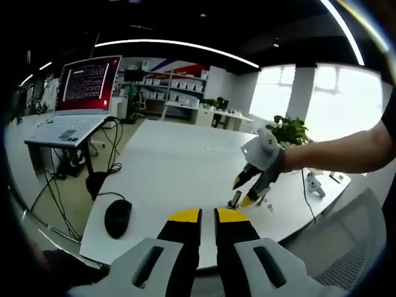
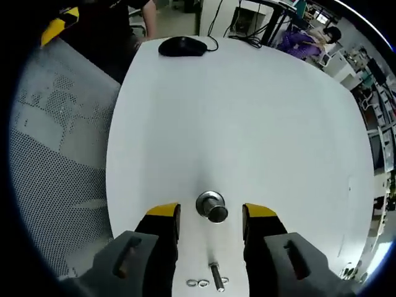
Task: Place the washer onto the threaded stud by aligning its center hole with the stud, sliding it down to the base, and recovering from edge contact or off-axis alignment until the washer reaches the visible bottom stop.
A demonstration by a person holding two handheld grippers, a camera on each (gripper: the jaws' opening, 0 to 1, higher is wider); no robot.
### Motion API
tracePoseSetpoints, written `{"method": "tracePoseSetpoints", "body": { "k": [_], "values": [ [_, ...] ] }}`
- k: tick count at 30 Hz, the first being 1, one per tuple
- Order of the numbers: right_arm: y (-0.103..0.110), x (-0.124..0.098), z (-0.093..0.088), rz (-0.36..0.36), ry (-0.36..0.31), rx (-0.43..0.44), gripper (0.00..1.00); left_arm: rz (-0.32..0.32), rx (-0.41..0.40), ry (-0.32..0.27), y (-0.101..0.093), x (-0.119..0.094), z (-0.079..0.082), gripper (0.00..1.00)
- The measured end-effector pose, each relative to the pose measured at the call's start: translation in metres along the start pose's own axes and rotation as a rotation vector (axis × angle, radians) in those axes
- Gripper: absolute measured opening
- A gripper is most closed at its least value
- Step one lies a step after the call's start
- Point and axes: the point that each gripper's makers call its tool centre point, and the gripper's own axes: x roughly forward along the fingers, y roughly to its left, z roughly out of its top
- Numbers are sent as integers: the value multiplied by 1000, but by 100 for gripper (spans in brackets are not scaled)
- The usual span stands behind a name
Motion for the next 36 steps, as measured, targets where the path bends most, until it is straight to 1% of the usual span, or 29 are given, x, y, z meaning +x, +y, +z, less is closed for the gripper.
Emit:
{"method": "tracePoseSetpoints", "body": {
  "k": [2,3,4,7,10,12,14,15,17,20,23,25,26,27,28,29,30,31,33,35,36],
  "values": [
    [3,-16,2,-12,-34,29,42,0,0,0,0,0,0,5],
    [4,-28,4,-39,-66,28,42,-1,1,1,0,0,0,5],
    [4,-35,6,-60,-83,20,42,-1,2,2,0,0,0,5],
    [5,-59,2,-115,-102,11,41,-3,5,8,0,0,-1,5],
    [12,-82,-3,-142,-128,17,41,-6,8,15,0,0,-2,5],
    [16,-98,-5,-168,-177,55,41,-6,10,21,-1,1,-3,5],
    [19,-111,-10,-181,-205,79,41,-6,12,27,-1,1,-4,5],
    [20,-112,-11,-183,-207,81,41,-6,12,28,-1,1,-4,5],
    [22,-128,-16,-215,-240,118,41,-6,14,39,-1,1,-5,5],
    [26,-151,-16,-261,-343,190,41,-3,19,56,0,1,-8,5],
    [22,-158,-26,-319,-388,183,40,-4,20,55,0,1,-8,5],
    [26,-161,-39,-315,-405,262,40,-4,19,54,0,1,-7,5],
    [28,-164,-41,-315,-429,293,40,-5,19,52,0,1,-7,6],
    [29,-171,-43,-323,-492,346,40,-6,19,51,-1,1,-7,6],
    [30,-175,-45,-327,-527,387,39,-6,19,50,-1,1,-7,6],
    [33,-180,-51,-323,-563,446,39,-5,19,49,-1,0,-7,7],
    [36,-183,-54,-315,-589,492,39,0,18,45,-1,0,-7,8],
    [38,-188,-59,-313,-631,550,39,3,16,34,0,-1,-6,9],
    [42,-195,-69,-315,-682,634,38,2,13,26,0,0,-4,9],
    [49,-198,-75,-313,-703,669,36,-2,18,38,0,0,-6,9],
    [54,-199,-82,-323,-701,704,35,-6,22,44,-1,0,-6,9]
  ]
}}
